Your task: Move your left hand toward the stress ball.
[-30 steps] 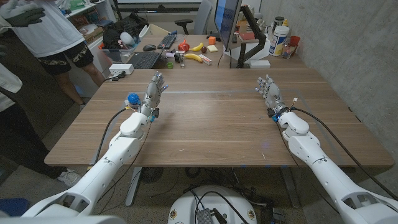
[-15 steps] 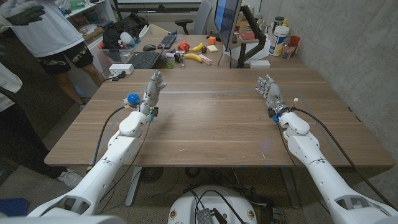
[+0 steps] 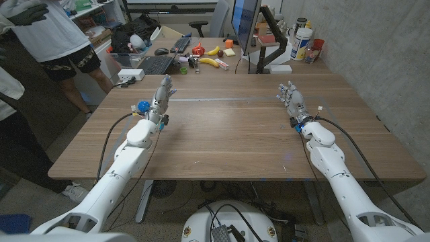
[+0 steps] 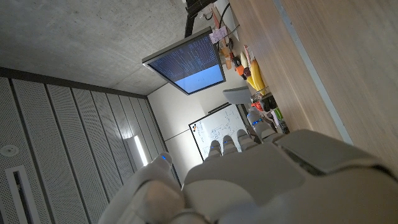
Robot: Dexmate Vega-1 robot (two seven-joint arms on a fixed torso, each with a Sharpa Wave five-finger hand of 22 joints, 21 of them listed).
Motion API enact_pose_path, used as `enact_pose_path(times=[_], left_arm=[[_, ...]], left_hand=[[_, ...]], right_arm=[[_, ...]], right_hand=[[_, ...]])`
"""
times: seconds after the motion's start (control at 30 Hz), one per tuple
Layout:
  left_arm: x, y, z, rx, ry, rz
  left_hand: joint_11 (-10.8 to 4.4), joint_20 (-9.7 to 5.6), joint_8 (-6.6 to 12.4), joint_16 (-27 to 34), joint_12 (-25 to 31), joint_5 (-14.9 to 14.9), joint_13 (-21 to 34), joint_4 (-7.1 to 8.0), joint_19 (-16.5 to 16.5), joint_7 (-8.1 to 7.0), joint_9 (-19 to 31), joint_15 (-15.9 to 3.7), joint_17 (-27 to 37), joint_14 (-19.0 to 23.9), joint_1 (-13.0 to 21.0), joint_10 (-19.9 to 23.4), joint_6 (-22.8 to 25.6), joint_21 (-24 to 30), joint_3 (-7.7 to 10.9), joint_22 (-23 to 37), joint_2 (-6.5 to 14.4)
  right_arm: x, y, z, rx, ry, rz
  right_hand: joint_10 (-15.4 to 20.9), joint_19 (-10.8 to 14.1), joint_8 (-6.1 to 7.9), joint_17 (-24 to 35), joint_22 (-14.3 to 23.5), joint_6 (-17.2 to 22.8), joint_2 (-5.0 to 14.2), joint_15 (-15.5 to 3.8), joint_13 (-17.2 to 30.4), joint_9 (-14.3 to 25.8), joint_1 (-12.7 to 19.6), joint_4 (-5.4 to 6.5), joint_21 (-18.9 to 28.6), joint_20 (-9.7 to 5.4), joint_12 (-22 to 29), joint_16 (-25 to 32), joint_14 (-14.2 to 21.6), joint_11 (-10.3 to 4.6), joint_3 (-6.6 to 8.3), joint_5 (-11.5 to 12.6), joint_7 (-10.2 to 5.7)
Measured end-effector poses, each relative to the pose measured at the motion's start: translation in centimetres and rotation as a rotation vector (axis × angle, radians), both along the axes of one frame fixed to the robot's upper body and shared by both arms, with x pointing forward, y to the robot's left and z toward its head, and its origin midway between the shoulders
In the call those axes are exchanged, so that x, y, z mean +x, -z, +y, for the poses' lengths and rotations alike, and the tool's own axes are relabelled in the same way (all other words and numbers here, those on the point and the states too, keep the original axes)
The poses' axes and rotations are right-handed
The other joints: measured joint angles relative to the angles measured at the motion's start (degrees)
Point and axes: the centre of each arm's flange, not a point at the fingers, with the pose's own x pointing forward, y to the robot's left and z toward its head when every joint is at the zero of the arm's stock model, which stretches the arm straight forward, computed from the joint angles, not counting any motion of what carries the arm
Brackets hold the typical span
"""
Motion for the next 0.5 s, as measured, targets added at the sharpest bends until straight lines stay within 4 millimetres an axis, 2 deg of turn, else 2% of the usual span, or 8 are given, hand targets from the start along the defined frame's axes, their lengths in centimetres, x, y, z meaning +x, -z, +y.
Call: enact_pose_path(times=[0.5], left_arm=[[-0.37,-0.68,0.77,0.047,-0.061,-0.020]], left_hand=[[0.00,0.00,0.00,0.00,0.00,0.00,0.00,0.00,0.00,0.01,-0.01,0.00,0.00,0.00,0.23,0.00,0.00,0.00,0.00,0.00,0.23]], right_arm=[[-0.05,-0.20,0.04,0.018,0.003,-0.008]], right_hand=[[-0.01,0.00,0.00,0.00,0.28,0.00,0.00,0.00,0.00,0.00,0.00,0.00,0.00,0.00,0.00,0.00,0.00,0.00,0.00,0.00,0.00]])
